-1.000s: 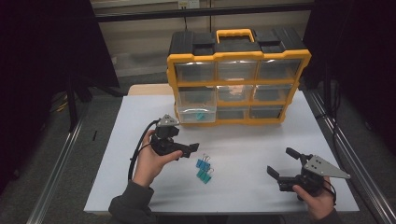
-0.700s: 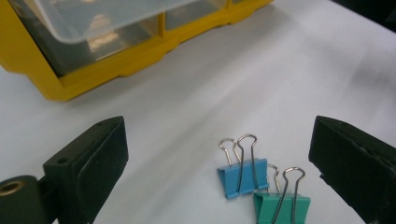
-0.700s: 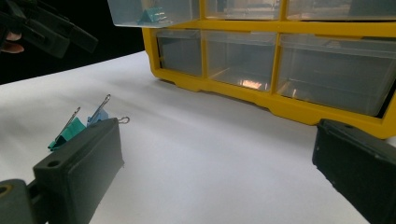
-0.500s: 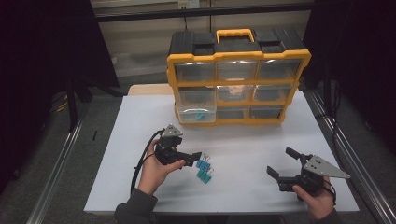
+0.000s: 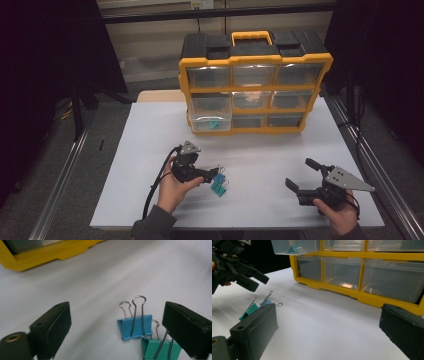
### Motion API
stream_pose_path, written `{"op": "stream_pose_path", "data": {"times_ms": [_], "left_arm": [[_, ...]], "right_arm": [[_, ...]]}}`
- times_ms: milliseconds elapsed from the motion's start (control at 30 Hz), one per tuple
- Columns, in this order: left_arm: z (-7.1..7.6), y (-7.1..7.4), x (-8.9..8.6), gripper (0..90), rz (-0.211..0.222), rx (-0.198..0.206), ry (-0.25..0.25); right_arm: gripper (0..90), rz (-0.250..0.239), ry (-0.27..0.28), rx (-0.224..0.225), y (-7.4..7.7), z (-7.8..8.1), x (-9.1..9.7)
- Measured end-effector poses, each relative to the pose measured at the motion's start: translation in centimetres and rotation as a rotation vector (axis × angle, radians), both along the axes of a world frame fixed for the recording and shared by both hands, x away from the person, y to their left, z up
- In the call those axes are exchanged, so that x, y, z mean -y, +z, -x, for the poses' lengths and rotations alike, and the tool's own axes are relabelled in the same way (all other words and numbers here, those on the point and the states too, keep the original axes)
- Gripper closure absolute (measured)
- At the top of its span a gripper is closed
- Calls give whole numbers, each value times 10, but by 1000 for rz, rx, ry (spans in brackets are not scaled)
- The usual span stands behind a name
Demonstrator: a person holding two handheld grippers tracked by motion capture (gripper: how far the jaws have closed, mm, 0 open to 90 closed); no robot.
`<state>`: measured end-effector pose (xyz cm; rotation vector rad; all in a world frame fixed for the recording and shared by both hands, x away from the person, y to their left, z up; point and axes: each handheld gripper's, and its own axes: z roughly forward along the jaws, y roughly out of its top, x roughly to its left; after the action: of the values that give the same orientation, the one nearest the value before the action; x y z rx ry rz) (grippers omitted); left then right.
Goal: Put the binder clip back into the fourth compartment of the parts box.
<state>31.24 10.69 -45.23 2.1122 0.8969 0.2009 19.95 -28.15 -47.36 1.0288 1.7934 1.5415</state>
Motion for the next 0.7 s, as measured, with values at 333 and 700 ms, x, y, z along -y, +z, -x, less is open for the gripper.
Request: {"op": "stream_pose_path", "data": {"times_ms": [333,700], "left_arm": [[8,-6,8,222,-21,-21,-43],[34,-11,8,305,-4,-33,-122]], "right_arm": [[11,-2,4,0,0,0,0],[11,6,8,3,0,0,0]]}}
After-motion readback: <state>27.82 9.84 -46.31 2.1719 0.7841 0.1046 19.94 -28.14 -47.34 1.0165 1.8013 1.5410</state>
